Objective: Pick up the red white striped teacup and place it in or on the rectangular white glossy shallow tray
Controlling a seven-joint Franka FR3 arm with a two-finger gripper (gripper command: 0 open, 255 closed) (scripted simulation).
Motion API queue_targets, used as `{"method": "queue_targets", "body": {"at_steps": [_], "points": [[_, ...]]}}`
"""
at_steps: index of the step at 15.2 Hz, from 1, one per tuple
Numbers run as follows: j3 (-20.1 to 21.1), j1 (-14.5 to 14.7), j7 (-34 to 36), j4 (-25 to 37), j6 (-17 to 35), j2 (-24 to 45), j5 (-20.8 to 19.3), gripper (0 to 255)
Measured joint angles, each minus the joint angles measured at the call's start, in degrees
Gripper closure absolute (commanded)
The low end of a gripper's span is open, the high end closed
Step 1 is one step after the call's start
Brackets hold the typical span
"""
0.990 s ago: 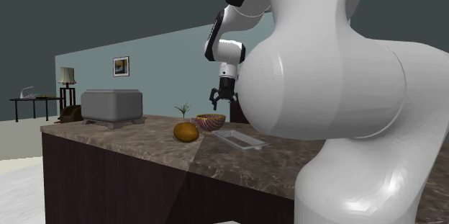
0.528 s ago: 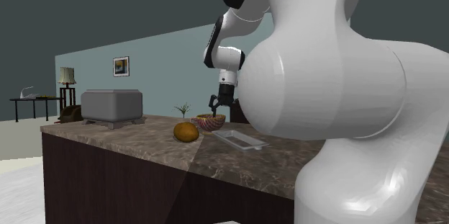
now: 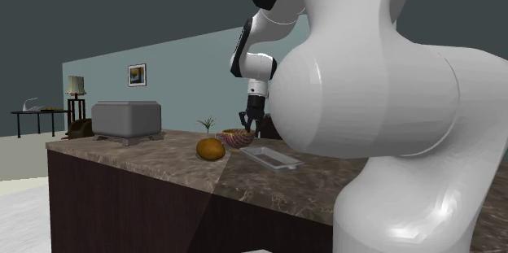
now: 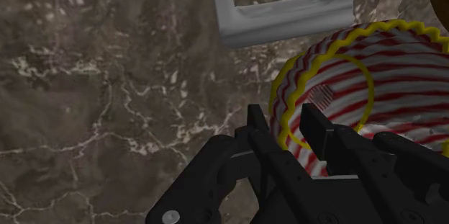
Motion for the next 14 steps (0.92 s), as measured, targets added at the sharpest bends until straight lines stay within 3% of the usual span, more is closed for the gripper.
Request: {"method": "queue_targets", "body": {"at_steps": [8, 14], "points": [[0.0, 0.0, 0.0, 0.04, -0.03, -0.02, 0.0, 255], [-0.07, -0.03, 0.41, 1.52, -3.01, -1.49, -0.2, 255]]}}
